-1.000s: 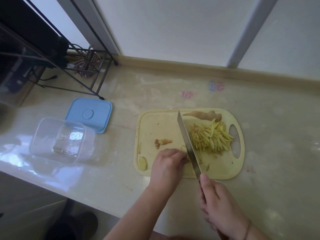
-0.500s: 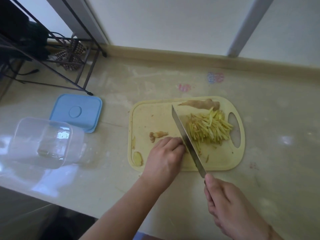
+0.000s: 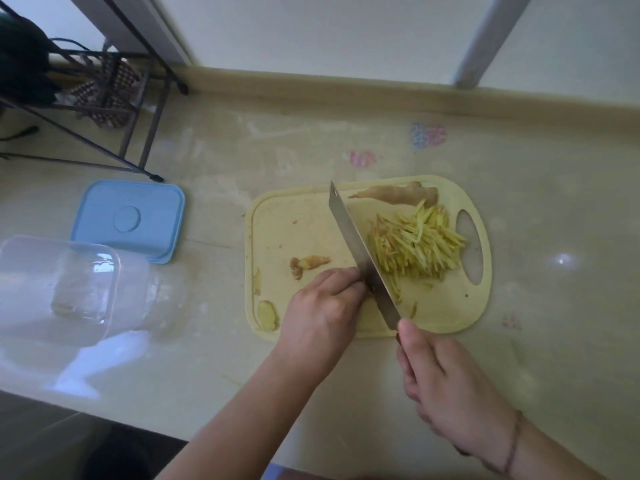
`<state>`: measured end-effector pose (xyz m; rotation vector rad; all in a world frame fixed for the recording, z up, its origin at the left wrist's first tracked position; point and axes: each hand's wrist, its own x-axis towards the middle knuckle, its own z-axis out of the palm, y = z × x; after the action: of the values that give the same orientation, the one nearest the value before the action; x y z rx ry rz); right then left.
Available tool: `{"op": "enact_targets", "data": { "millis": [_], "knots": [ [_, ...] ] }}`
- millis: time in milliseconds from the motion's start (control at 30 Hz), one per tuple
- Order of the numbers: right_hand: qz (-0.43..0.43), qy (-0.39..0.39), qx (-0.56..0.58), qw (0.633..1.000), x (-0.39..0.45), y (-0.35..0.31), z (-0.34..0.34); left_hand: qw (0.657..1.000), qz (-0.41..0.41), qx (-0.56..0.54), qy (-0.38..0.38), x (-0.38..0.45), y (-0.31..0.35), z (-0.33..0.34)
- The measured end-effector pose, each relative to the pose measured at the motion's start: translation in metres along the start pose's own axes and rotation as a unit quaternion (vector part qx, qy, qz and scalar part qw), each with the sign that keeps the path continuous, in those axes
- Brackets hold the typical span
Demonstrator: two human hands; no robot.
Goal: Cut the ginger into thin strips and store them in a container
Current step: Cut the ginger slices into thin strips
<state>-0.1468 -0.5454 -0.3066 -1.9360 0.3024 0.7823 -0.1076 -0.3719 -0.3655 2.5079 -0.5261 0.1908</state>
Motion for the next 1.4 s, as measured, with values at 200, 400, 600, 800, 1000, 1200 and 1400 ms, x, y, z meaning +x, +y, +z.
{"op": "enact_targets", "data": {
  "millis": [200,400,600,800,1000,1200,1400],
  "knots": [
    [0.0,-0.002,-0.034,0.999,-0.016,0.001,-0.005,0.999,-0.008,0.025,-0.03,0.001,-0.001,0.0],
    [0.01,0.0,-0.041,0.999,-0.019,0.001,-0.001,0.999,-0.007,0.023,-0.033,0.001,-0.004,0.0],
    [-0.007,0.01,-0.012,1.0,0.002,0.001,0.007,1.0,0.008,0.019,-0.021,0.002,-0.003,-0.002],
    [0.011,0.001,-0.013,1.0,-0.013,-0.007,-0.002,0.998,-0.027,0.035,-0.038,0.002,0.0,-0.003],
    [0.014,0.001,-0.026,1.0,-0.015,-0.004,0.003,0.997,-0.027,0.035,-0.058,0.004,0.0,-0.005],
    [-0.01,0.021,-0.014,1.0,-0.001,0.001,0.015,0.998,-0.036,0.0,-0.044,0.007,0.001,-0.008],
    [0.024,-0.003,-0.008,1.0,-0.024,-0.001,0.002,0.998,-0.053,0.008,-0.036,0.009,0.002,-0.01]
  ]
}}
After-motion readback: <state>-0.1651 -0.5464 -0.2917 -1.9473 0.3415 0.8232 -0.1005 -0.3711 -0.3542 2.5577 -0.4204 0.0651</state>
